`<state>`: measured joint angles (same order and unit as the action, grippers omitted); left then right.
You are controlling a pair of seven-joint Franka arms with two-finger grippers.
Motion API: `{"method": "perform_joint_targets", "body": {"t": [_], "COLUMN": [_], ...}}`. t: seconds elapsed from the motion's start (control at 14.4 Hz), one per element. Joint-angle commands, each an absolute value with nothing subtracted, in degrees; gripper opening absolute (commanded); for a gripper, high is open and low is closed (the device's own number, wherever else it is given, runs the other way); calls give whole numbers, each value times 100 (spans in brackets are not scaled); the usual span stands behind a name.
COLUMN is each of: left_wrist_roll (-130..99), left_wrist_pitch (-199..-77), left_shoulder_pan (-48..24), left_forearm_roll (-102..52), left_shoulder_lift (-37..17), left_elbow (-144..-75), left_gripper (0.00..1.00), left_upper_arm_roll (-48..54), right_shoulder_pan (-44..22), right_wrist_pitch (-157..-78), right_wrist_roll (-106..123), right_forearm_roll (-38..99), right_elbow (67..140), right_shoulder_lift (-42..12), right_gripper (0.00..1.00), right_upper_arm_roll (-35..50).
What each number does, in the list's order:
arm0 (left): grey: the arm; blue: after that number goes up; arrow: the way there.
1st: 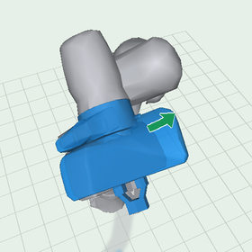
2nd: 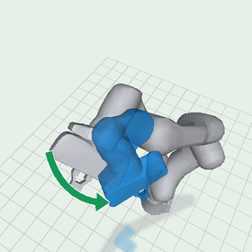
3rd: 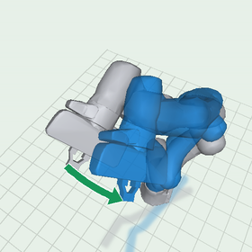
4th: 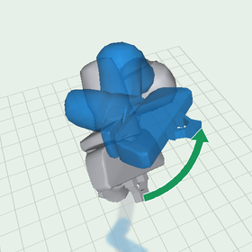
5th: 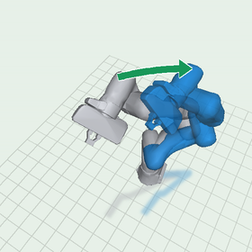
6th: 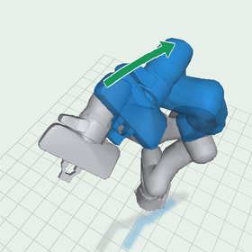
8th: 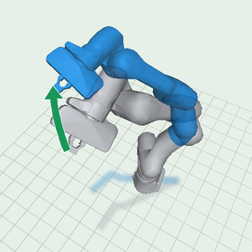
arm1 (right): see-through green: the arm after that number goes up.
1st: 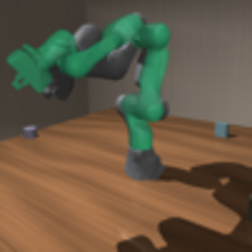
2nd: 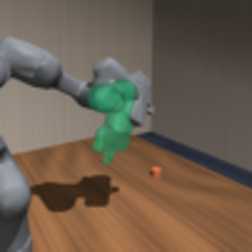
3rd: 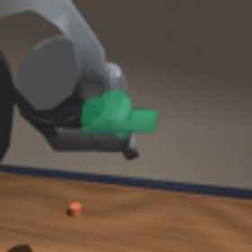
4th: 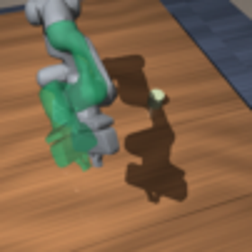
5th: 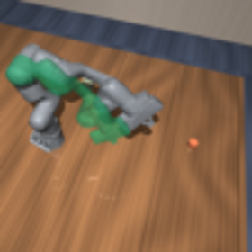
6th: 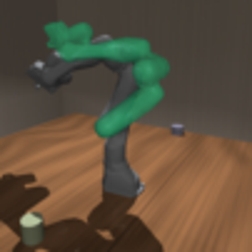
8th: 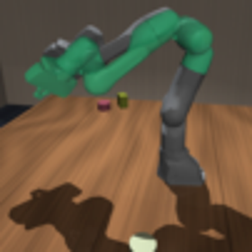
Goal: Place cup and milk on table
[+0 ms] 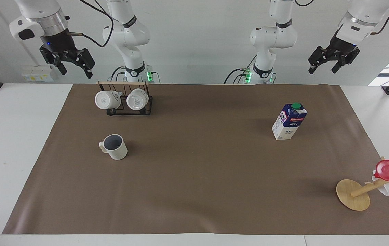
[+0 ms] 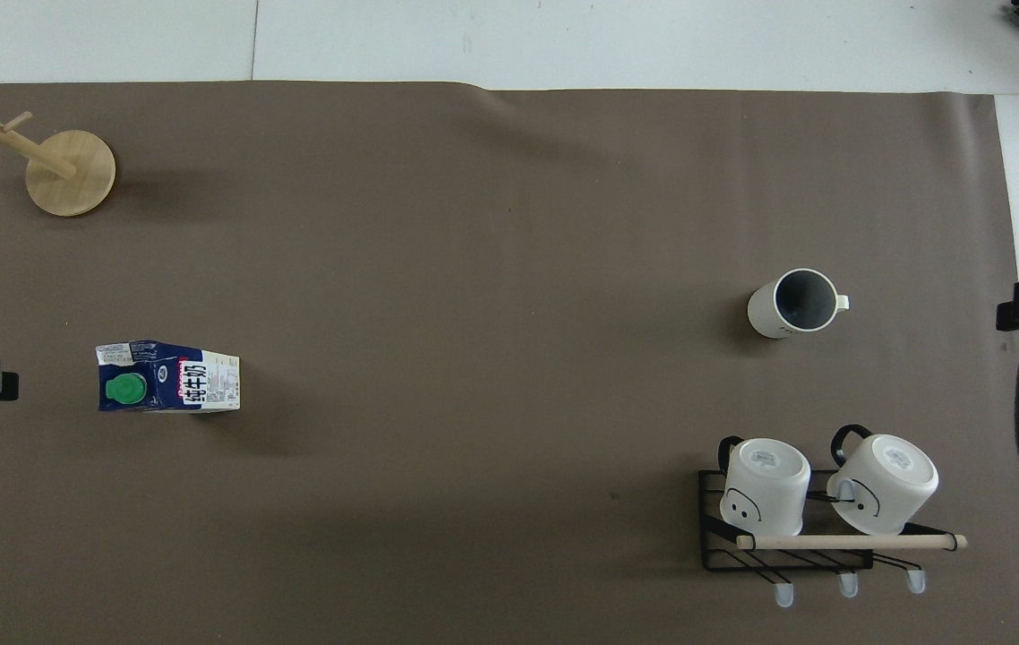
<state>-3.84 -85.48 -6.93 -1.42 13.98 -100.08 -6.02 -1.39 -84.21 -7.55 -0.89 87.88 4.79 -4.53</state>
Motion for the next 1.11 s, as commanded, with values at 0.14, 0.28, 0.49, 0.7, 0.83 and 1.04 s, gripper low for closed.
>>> {"method": "perform_joint_targets", "body": {"t": [0.14,0.28,0.49,0.7,0.83,1.04], "left_wrist_roll": [-255,-255,-264,-272,-264,-220], "left_wrist_pitch": [-8420,-8411,-8411,-8420,-8429,-8429], "left_shoulder_pan": [-826,-817,-782,-774,-765,-747], "left_forearm_roll": [352,316,316,308,290,290], "left_shoulder_lift": [1389,1397,1397,1406,1406,1415], "left_elbow": [-9914,-9914,-9923,-9923,-9923,-9932], "left_gripper": [100,100,100,100,100,100], "left_upper_arm_roll": [-528,-527,-527,-527,-527,-554], "right_shoulder_pan": [-123,-123,-114,-114,-106,-62], "right_wrist_pitch": [-8595,-8596,-8604,-8850,-8859,-8868], "right_wrist_roll": [-923,-923,-923,-914,-923,-966], "right_forearm_roll": [-62,-62,-62,-62,-62,-88], "right_elbow": [8815,8894,8965,9009,9026,9026], "right_shoulder_lift": [492,527,562,563,519,492], "right_gripper": [100,100,100,100,100,100], "right_upper_arm_roll": [-431,-431,-431,-431,-431,-439]}}
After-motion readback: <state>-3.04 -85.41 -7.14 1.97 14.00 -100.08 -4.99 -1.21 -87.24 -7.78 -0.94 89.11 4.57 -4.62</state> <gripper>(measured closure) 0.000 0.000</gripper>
